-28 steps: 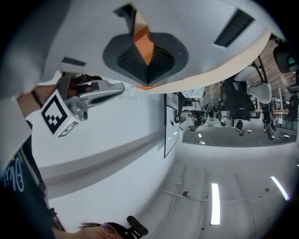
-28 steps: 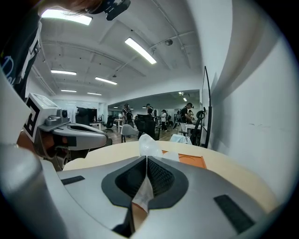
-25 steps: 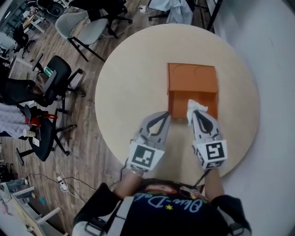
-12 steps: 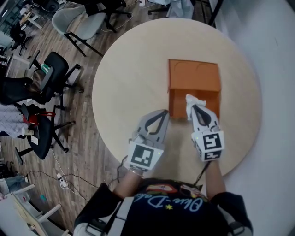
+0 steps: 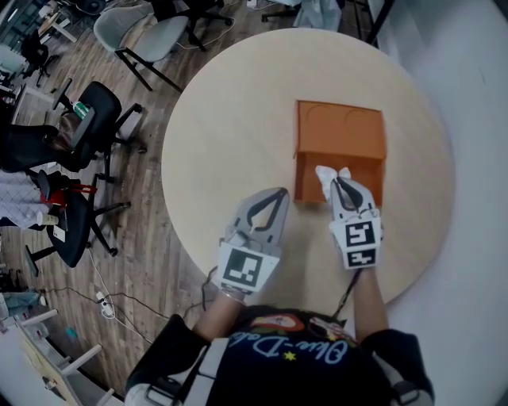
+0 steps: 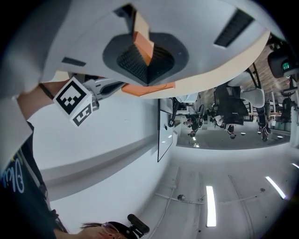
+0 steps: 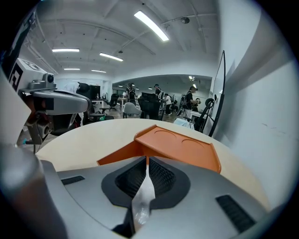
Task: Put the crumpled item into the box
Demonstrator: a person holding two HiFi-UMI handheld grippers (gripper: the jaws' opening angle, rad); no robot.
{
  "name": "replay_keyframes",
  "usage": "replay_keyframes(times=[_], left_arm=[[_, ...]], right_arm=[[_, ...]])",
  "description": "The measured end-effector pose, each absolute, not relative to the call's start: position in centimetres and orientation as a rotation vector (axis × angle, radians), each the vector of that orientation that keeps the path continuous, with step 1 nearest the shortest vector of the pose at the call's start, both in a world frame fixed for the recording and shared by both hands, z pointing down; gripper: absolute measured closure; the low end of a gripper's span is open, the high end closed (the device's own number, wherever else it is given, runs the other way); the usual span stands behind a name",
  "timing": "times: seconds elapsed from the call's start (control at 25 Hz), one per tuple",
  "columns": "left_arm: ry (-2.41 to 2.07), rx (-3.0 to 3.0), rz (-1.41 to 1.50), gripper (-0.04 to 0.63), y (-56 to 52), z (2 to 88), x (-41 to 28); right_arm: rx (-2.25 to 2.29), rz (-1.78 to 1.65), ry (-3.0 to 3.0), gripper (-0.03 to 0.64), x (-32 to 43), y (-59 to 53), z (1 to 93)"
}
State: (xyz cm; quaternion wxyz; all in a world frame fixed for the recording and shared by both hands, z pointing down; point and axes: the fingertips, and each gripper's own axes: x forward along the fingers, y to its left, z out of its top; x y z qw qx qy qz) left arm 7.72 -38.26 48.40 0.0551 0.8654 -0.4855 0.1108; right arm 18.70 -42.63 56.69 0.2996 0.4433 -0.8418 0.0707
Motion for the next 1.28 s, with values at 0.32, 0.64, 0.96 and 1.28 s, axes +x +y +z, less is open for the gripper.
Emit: replay_keyframes(times=[0.32,0.64,0.96,1.28], left_arm=[[-1.48,2.631,0.343,0.603,-38.1,48.3,7.5],[-1.483,2.638,0.344,0.603,-37.8,47.7,7.6],[-1.483,2.653,0.326,0.603,-37.2,46.8,8.1],[-1.502,2.687,0.32,0.603,-36.2,44.7,7.9]], right_arm=[[1.179,0.231,-2.233,0.613,18.7,-42.6,57.3],[1.224,0.237,-2.253,0.614,19.1,-42.3,55.9],[1.298,0.26,-2.331,0.617,19.8,-41.3,53.3],[1.372,0.227,-2.401,0.617,19.7,-39.8,49.4]])
